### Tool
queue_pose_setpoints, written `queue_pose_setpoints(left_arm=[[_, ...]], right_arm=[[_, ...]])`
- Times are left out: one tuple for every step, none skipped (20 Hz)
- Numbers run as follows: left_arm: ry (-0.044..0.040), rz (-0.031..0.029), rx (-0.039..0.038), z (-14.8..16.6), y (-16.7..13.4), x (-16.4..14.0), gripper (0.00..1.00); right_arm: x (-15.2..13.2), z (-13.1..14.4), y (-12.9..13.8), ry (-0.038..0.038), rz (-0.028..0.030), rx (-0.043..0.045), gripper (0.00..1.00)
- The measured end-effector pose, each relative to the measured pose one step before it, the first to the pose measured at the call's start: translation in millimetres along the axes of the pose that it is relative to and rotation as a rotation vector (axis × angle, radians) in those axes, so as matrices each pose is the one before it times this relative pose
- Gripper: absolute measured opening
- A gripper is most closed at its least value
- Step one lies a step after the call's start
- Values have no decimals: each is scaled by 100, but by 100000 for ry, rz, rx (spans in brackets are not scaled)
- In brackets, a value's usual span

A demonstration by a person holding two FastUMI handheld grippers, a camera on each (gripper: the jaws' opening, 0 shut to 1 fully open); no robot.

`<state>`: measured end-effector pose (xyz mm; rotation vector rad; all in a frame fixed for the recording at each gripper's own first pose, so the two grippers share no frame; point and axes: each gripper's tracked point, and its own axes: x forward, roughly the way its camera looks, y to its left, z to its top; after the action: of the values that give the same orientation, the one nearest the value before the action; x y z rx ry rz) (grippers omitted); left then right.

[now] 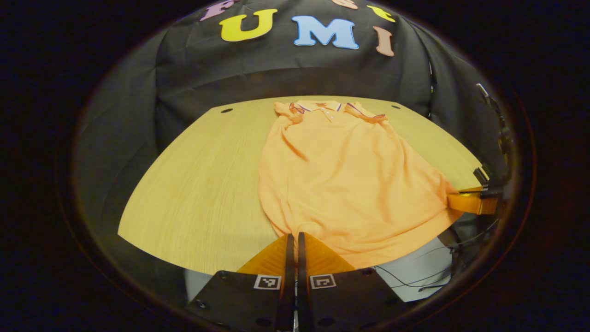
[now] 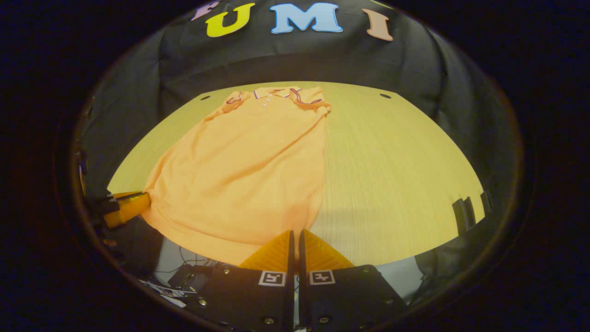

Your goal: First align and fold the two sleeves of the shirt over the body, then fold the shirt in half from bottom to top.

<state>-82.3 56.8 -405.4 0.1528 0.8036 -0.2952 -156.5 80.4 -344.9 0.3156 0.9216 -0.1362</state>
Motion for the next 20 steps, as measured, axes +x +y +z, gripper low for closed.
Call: queue_pose_setpoints(left_arm=[[-756, 749, -429, 916, 39, -140, 8], [-765, 704, -178, 785, 86, -62, 9], [-998, 735, -259, 811, 27, -238, 8], [-1302, 331, -486, 985, -66, -181, 9], [-1578, 304, -433, 1117, -105, -109, 9], [-1286, 529, -174, 1100, -81, -95, 9], [-1454, 507, -32, 1223, -19, -70, 9], [-1795, -79, -102, 1270, -190, -41, 8], [-1790, -137, -119, 1356, -183, 91, 9], [-1978, -488, -3, 1394, -202, 87, 8], [-2230, -533, 191, 1418, -298, 281, 8], [-1939, -177, 1059, 1308, -98, 364, 9], [-1611, -390, 1348, 1223, 9, 530, 8], [-1295, -596, 1161, 1162, -37, 484, 9], [-1178, -699, 765, 1094, -125, 715, 9], [-1194, -570, 401, 1142, 26, 591, 8], [-1166, -430, -4, 1127, 20, 711, 10], [-979, -294, -351, 1081, 85, 817, 10], [-774, -159, -711, 957, 116, 931, 10], [-593, -117, -554, 773, 180, 896, 9]], right_arm=[[-363, 737, -218, -1650, 373, -1835, 5], [-418, 1007, -298, -2213, 106, -1754, 5], [-314, 938, -121, -2254, 173, -1448, 5], [-368, 1275, -83, -2667, 208, -914, 5], [-355, 1238, -110, -2449, 286, -333, 5], [-306, 1280, -124, -2186, 281, 54, 5], [-232, 1197, -128, -2124, 240, 74, 5], [-82, 1199, -269, -1887, -146, -133, 5], [-29, 1159, -329, -1431, -489, -331, 5], [-23, 1184, -318, -1881, -689, -517, 4], [79, 1181, -449, -1862, -1102, -863, 4], [148, 1036, -404, -1717, -1070, -811, 5], [251, 1039, -348, -1465, -952, -567, 5], [411, 912, -270, -1027, -873, -93, 4], [407, 920, -164, -886, -497, 154, 4], [480, 922, -43, -613, -23, 430, 5], [549, 977, -57, -854, 189, 200, 5], [664, 837, -241, -621, -167, -373, 5], [676, 866, -207, -590, -166, -413, 5], [718, 856, -98, -485, -166, -256, 5]])
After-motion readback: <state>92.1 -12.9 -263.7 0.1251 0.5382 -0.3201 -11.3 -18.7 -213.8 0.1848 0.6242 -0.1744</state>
